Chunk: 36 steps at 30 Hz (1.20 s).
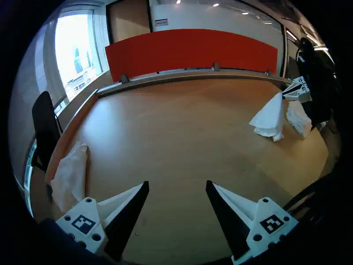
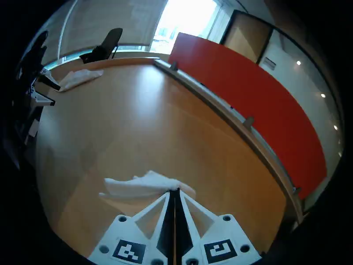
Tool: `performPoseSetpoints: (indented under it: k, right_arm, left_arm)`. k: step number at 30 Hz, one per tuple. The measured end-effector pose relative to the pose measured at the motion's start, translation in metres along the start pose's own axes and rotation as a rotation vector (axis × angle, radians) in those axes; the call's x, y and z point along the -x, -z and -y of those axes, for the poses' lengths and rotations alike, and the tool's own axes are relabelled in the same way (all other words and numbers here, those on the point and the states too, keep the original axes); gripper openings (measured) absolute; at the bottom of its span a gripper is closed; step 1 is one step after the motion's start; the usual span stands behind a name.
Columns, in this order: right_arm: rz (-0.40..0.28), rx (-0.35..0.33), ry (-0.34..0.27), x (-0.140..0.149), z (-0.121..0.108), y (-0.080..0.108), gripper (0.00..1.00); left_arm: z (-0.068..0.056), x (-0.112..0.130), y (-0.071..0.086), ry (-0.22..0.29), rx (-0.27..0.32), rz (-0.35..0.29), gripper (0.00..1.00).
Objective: Fold towel
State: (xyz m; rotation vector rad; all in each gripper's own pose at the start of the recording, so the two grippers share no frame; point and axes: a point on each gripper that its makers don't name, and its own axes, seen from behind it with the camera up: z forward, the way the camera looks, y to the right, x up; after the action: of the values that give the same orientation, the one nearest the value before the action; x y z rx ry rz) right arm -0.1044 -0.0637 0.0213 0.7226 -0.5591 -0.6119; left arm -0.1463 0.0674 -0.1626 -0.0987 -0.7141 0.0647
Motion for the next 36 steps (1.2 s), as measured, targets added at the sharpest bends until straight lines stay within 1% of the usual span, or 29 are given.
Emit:
performPoseSetpoints:
  k: [3, 9, 18, 26, 36]
  right_arm:
    - [-0.028, 0.030, -0.009, -0.013, -0.005, 0.010, 0.05]
    - [-0.073, 0.110, -0.050, -0.032, -0.022, 0.030, 0.05]
    - [-0.118, 0.196, -0.099, -0.046, -0.040, 0.058, 0.04]
    - [-0.124, 0.262, -0.145, -0.044, -0.060, 0.078, 0.04]
    - [-0.089, 0.358, -0.186, -0.027, -0.100, 0.106, 0.04]
  left_arm:
    - [-0.001, -0.004, 0.000, -0.004, 0.004, -0.007, 0.96]
    - [-0.004, -0.009, 0.000, -0.020, 0.013, -0.015, 0.96]
    - [-0.015, -0.019, -0.003, -0.043, 0.037, -0.029, 0.96]
    - [-0.023, -0.027, -0.004, -0.058, 0.054, -0.041, 0.96]
    - [-0.032, -0.029, -0.004, -0.066, 0.070, -0.051, 0.96]
